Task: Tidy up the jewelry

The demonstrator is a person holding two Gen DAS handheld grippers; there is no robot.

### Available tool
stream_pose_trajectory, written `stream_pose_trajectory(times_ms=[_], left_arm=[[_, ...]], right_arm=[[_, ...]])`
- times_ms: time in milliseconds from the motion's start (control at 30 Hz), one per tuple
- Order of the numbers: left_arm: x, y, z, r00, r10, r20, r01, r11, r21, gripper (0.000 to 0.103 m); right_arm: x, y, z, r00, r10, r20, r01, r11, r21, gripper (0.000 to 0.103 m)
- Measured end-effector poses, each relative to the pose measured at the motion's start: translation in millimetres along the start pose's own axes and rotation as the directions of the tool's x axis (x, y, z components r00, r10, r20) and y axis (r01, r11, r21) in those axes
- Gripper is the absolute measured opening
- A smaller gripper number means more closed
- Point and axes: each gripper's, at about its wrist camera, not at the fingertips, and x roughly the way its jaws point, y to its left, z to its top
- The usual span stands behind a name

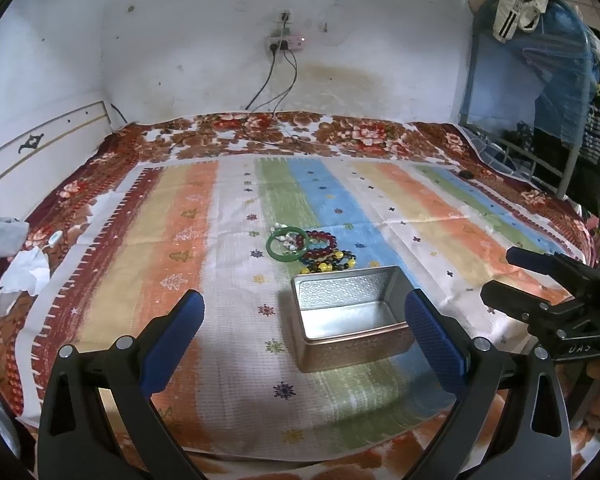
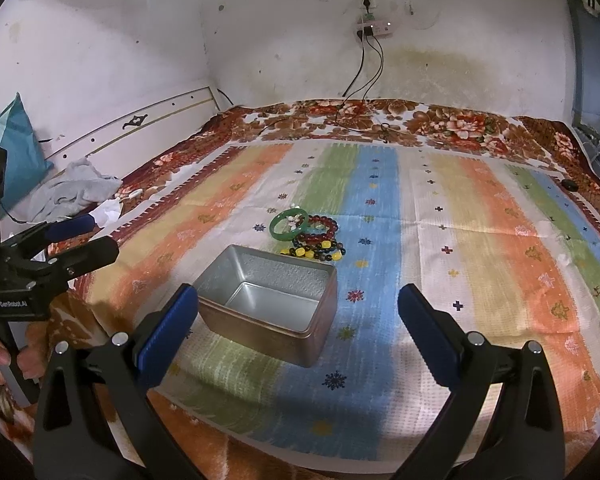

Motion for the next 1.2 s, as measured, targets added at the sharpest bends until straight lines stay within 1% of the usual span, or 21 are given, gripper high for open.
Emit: stream_pose_trajectory(times_ms=[333, 733, 1200], left_arm=[[-1, -1, 0, 1.0, 0.006, -0.001, -0.006, 1.0, 0.004, 0.098], [0, 0, -2, 1.0, 0.018, -0.006, -0.018, 1.0, -0.002, 0.098], [0, 0, -2, 1.0, 0.019, -0.008, -0.019, 1.0, -0.003, 0.098]], right_arm=[[1, -1, 0, 1.0, 0.009, -0.005, -0.009, 1.0, 0.005, 0.098], [2, -9, 0, 1.0, -0.007, -0.007, 0.008, 0.999, 0.041, 0.098], [2, -10, -1, 1.0, -0.007, -0.013, 0.008, 0.999, 0.039, 0.098]])
